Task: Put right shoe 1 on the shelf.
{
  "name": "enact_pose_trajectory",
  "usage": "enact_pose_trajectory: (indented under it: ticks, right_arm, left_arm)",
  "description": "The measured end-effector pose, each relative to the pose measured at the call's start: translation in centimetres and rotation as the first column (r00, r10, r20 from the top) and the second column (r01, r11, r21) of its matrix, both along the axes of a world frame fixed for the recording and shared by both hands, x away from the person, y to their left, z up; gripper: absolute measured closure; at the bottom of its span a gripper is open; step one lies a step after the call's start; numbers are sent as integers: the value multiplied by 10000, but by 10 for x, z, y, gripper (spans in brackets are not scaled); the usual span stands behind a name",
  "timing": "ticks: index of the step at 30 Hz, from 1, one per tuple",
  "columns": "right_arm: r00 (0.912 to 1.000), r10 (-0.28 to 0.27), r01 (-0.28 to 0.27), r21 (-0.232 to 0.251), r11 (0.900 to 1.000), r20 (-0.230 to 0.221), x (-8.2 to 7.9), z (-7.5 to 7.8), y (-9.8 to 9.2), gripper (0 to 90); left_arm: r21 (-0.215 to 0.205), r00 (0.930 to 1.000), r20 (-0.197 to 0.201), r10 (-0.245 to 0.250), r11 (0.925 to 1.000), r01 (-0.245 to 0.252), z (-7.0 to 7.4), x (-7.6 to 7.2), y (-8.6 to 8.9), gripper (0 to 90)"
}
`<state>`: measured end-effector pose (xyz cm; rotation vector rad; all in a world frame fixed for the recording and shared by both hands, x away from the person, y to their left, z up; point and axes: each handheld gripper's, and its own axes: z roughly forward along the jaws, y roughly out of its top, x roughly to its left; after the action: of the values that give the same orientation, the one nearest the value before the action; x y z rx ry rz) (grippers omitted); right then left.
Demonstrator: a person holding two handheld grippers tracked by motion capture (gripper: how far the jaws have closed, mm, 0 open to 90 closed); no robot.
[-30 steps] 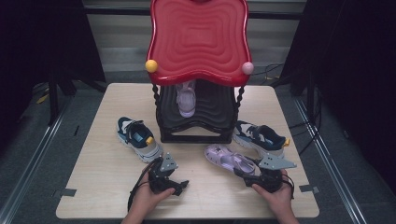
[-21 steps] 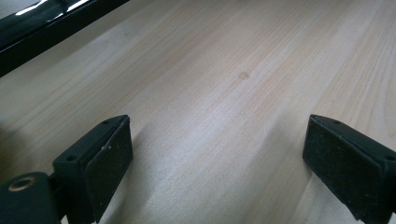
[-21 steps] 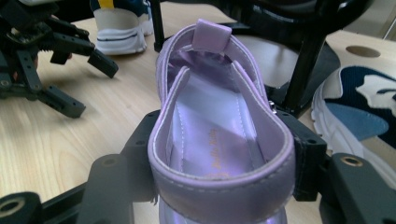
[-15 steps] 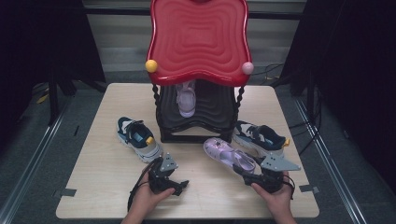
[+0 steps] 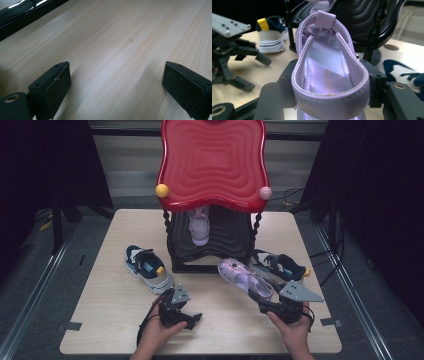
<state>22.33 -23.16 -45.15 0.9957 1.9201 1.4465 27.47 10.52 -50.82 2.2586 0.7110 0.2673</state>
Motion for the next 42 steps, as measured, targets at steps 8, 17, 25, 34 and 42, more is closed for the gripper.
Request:
enact_pose_trajectory:
  ticks: [8,17,25,34,42]
  right_arm:
    - [9972,-714,710,193,9973,226,5,6,6,412]
    - [9892,-1355,1321,596,9894,566,10,9,19,413]
    - [9748,-2070,1987,987,9751,829,20,9,32,412]
    - [9589,-2668,2546,1220,9593,963,27,11,43,412]
    - [9422,-3183,3042,1308,9436,1050,38,12,52,412]
  left_arm:
    - [-2,10000,-5,1,10000,-1,0,0,0,81]
    - [5,10000,-8,9,10000,-9,0,0,0,81]
    - [10,10000,-6,6,10000,-6,0,0,0,81]
    - [7,10000,-20,-17,10000,17,0,0,0,81]
    - [9,10000,-23,-16,10000,16,0,0,0,81]
